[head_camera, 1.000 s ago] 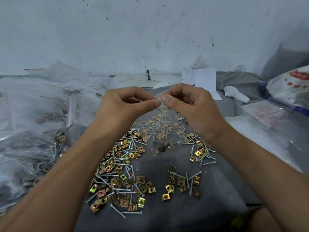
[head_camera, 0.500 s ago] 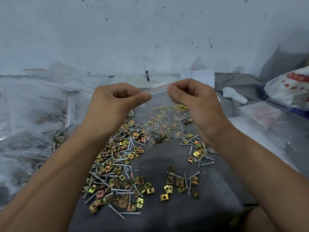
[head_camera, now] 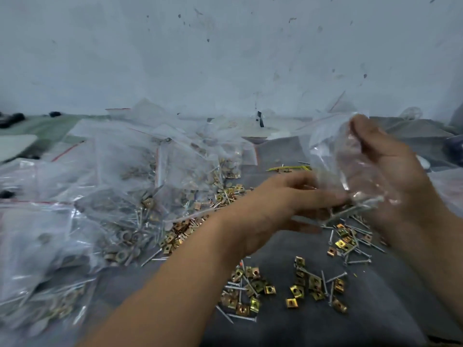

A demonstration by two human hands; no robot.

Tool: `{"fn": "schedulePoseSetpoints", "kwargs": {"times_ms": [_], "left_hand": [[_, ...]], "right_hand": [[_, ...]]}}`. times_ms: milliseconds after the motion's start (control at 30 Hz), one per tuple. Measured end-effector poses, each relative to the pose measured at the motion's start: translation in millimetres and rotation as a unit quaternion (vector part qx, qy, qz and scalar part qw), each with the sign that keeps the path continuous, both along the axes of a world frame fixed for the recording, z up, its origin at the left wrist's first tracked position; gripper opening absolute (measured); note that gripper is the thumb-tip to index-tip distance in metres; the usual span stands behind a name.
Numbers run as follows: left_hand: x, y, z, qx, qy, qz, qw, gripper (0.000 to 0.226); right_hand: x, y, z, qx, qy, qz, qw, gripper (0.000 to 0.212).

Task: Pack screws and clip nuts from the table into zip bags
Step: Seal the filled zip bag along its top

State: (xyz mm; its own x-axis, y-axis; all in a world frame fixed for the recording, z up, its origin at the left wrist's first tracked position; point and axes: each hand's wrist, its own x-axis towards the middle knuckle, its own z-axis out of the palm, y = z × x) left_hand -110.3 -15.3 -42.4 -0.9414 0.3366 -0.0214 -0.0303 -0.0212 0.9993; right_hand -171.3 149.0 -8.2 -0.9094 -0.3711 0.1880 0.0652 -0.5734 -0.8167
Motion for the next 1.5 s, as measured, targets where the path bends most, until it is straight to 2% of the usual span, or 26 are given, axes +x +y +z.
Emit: {"fn": "schedulePoseSetpoints", "kwargs": {"times_ms": [67, 100, 133, 167, 267, 333, 400, 467, 500, 533, 567, 633, 667, 733, 800, 867, 967, 1033, 1067, 1167, 1200, 1267, 1400, 1500], "left_hand": [[1.3, 8.0, 0.8, 0.083, -0.048, -0.025, 0.995, 0.035], [1.7, 13.9, 0.8, 0.128, -0.07, -0.041, 0.988, 0.024], [2.0, 17.2, 0.3, 0.162, -0.087, -0.045, 0.982, 0.013], [1.1, 17.5, -1.4, 0.178, -0.102, -0.026, 0.978, 0.01], [-9.0, 3.1, -2.6, 0.174, -0.11, 0.09, 0.974, 0.009], [-22.2, -23.7, 5.8, 0.204, -0.09, 0.19, 0.956, 0.005], [-31.1, -58.8, 22.8, 0.305, -0.05, 0.297, 0.904, 0.019], [-36.3, -92.1, 28.9, 0.406, -0.034, 0.383, 0.829, 0.049], [-35.5, -101.7, 26.2, 0.42, -0.053, 0.398, 0.814, 0.058], [-31.8, -104.4, 22.4, 0.409, -0.094, 0.388, 0.821, 0.06], [-27.6, -101.7, 17.9, 0.378, -0.14, 0.356, 0.843, 0.057], [-23.0, -89.2, 8.1, 0.291, -0.195, 0.284, 0.893, 0.043], [-23.5, -82.9, 5.2, 0.254, -0.196, 0.267, 0.909, 0.037], [-28.3, -73.6, 3.7, 0.198, -0.17, 0.264, 0.929, 0.033], [-34.4, -68.6, 3.5, 0.158, -0.145, 0.271, 0.938, 0.03], [-37.1, -66.2, 1.1, 0.122, -0.141, 0.277, 0.943, 0.026], [-42.5, -66.2, -3.5, 0.078, -0.143, 0.27, 0.949, 0.024], [-46.6, -67.0, -5.9, 0.069, -0.139, 0.259, 0.953, 0.024], [-48.5, -68.1, -7.2, 0.068, -0.136, 0.255, 0.955, 0.025], [-55.4, -75.2, -13.0, 0.053, -0.126, 0.244, 0.96, 0.029], [-57.9, -77.4, -14.9, 0.046, -0.124, 0.243, 0.961, 0.03], [-61.5, -81.8, -18.5, 0.035, -0.126, 0.244, 0.961, 0.03], [-67.6, -90.2, -22.5, 0.032, -0.144, 0.244, 0.959, 0.039], [-72.0, -95.2, -26.9, 0.039, -0.145, 0.247, 0.957, 0.037]], "right_hand": [[-4.8, 9.2, -5.3, 0.07, -0.052, 0.051, 0.995, 0.055], [-7.3, 14.1, -7.4, 0.11, -0.058, 0.039, 0.991, 0.067], [-12.7, 15.5, -10.4, 0.13, -0.057, 0.015, 0.99, 0.065], [-16.9, 13.7, -12.7, 0.131, -0.058, 0.001, 0.99, 0.054], [-32.1, 15.8, -22.4, 0.144, -0.053, -0.084, 0.985, 0.032], [-46.2, 22.9, -32.6, 0.166, -0.046, -0.132, 0.976, 0.024], [-62.5, 32.1, -43.8, 0.209, -0.04, -0.147, 0.966, 0.028], [-81.5, 40.3, -54.9, 0.276, -0.023, -0.169, 0.946, 0.032], [-84.8, 41.3, -57.0, 0.297, -0.021, -0.172, 0.939, 0.029], [-85.1, 43.5, -58.5, 0.315, -0.019, -0.175, 0.933, 0.022], [-84.7, 48.0, -60.2, 0.342, -0.002, -0.178, 0.923, 0.016], [-76.6, 51.7, -52.1, 0.441, 0.048, -0.218, 0.869, 0.013], [-72.2, 54.4, -47.3, 0.508, 0.078, -0.253, 0.82, 0.013], [-56.6, 68.1, -39.1, 0.648, 0.132, -0.285, 0.694, 0.014], [-41.3, 90.4, -29.2, 0.751, 0.122, -0.271, 0.59, 0.009], [-34.0, 113.9, -19.7, 0.798, 0.071, -0.27, 0.534, 0.014], [-22.2, 138.9, -8.1, 0.821, 0.028, -0.287, 0.493, 0.018], [-16.7, 147.0, -4.7, 0.826, 0.025, -0.279, 0.489, 0.016], [-16.2, 148.2, -5.3, 0.83, 0.026, -0.26, 0.493, 0.022], [-15.4, 143.0, -17.3, 0.852, 0.001, -0.173, 0.494, 0.064], [-16.9, 141.5, -21.8, 0.861, -0.012, -0.151, 0.486, 0.071], [-22.1, 141.9, -28.0, 0.873, -0.03, -0.135, 0.467, 0.071], [-30.6, 151.7, -34.7, 0.843, -0.031, -0.195, 0.5, 0.057], [-33.0, 164.1, -37.3, 0.827, -0.031, -0.224, 0.514, 0.038]]}}
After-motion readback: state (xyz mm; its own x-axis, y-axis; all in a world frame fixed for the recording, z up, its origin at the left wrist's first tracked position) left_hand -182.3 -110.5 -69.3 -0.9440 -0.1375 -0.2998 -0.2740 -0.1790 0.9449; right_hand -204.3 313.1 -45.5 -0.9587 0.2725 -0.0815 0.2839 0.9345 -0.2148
